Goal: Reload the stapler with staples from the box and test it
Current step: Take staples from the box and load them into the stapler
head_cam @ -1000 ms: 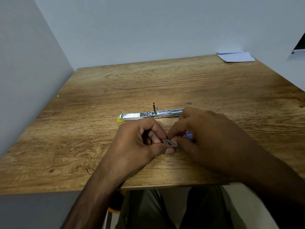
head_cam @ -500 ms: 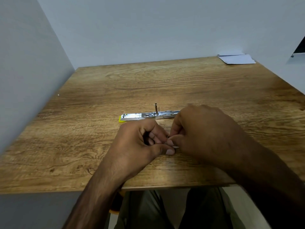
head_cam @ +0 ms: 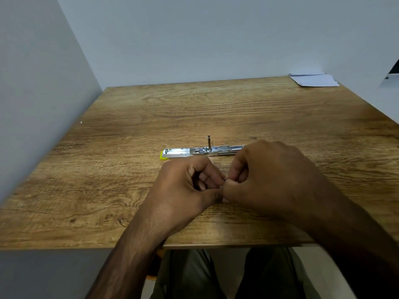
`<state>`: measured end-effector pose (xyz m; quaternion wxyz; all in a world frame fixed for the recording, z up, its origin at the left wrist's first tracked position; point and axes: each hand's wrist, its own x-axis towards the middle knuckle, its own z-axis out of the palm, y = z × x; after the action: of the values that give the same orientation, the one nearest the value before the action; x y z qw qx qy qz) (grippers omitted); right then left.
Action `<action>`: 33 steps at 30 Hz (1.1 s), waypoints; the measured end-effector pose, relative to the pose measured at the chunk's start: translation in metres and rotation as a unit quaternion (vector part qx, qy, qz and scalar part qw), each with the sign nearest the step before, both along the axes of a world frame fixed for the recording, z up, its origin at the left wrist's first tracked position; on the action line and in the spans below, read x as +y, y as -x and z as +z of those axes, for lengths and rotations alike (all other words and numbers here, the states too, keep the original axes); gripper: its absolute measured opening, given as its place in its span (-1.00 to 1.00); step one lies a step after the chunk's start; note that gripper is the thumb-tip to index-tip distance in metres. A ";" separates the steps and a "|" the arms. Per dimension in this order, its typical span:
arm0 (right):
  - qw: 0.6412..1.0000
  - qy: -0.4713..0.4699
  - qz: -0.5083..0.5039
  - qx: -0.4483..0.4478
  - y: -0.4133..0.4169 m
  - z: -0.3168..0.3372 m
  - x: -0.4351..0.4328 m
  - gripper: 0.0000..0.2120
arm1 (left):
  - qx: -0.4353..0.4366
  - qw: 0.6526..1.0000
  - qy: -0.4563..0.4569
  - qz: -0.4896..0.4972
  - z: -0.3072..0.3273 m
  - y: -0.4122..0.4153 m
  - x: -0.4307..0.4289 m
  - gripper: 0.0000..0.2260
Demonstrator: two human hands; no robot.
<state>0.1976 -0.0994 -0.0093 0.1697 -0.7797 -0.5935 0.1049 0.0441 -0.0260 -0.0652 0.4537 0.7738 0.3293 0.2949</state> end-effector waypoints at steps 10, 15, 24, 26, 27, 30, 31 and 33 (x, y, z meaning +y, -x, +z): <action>0.998 -0.009 0.064 0.020 -0.008 -0.003 -0.005 -0.84 | -0.002 1.000 -0.012 0.001 0.001 0.001 -0.003 -0.83; 0.994 -0.018 0.097 0.051 -0.015 -0.002 -0.009 -0.91 | 0.004 1.000 -0.024 -0.008 0.003 0.002 -0.004 -0.82; 0.986 -0.074 0.103 0.110 -0.015 -0.011 -0.010 -0.95 | 0.005 0.999 -0.038 -0.005 0.003 0.002 -0.004 -0.82; 0.978 -0.097 0.091 0.162 -0.020 -0.009 -0.009 -0.97 | -0.004 1.000 -0.015 -0.005 0.003 0.002 -0.004 -0.78; 0.967 -0.106 0.079 0.218 -0.025 -0.006 -0.009 -0.98 | -0.004 1.000 -0.009 -0.006 0.002 0.001 -0.004 -0.76; 0.916 -0.111 0.047 0.384 -0.043 0.001 -0.012 -0.93 | 0.006 1.000 -0.017 -0.006 0.002 0.001 -0.004 -0.72; 0.904 -0.098 0.044 0.414 -0.048 0.002 -0.013 -0.93 | 0.009 1.000 -0.021 -0.006 0.001 0.001 -0.004 -0.72; 0.883 -0.058 0.049 0.463 -0.052 -0.001 -0.014 -0.90 | 0.012 0.999 -0.031 -0.003 0.001 0.001 -0.004 -0.71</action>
<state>0.2501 -0.1135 -0.0101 0.4648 -0.6012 -0.4894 0.4278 0.0434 -0.0299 -0.0640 0.4262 0.7919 0.3236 0.2941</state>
